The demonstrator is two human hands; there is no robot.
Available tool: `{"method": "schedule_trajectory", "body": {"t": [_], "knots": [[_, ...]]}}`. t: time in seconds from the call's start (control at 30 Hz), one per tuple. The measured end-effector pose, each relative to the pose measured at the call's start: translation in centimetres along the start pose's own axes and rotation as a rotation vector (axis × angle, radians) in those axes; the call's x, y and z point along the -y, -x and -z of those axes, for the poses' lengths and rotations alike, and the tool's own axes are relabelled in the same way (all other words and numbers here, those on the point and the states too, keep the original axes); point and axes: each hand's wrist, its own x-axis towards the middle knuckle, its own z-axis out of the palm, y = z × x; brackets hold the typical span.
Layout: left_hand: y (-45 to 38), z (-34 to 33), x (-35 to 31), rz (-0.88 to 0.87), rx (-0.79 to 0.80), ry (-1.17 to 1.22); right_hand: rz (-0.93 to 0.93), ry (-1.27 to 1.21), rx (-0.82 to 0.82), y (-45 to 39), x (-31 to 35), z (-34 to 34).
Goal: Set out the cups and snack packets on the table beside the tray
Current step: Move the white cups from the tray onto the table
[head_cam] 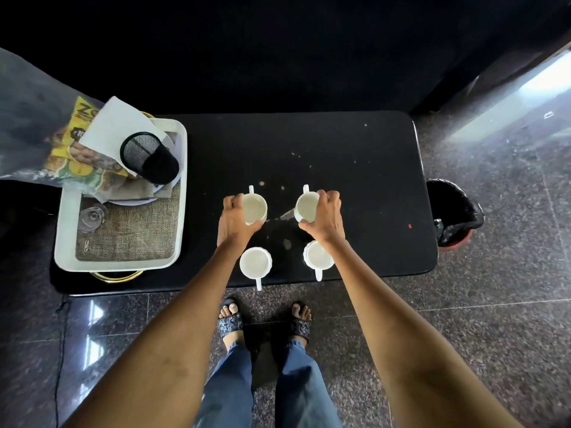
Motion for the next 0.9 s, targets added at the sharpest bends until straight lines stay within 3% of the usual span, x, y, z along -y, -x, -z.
{"method": "schedule_trajectory", "body": {"t": [0.3, 0.5, 0.9], "knots": [[3.6, 0.2, 0.4, 0.125, 0.036, 0.142, -0.109, 0.016, -0.042, 2.9, -0.3, 0.6], [8.3, -1.4, 1.6, 0.038, 0.172, 0.003, -0.109, 0.107, 0.026, 8.0, -2.9, -1.7], [8.5, -3.7, 1.3, 0.08, 0.122, -0.072, -0.09, 0.007, 0.064, 8.4, -3.1, -3.4]]}}
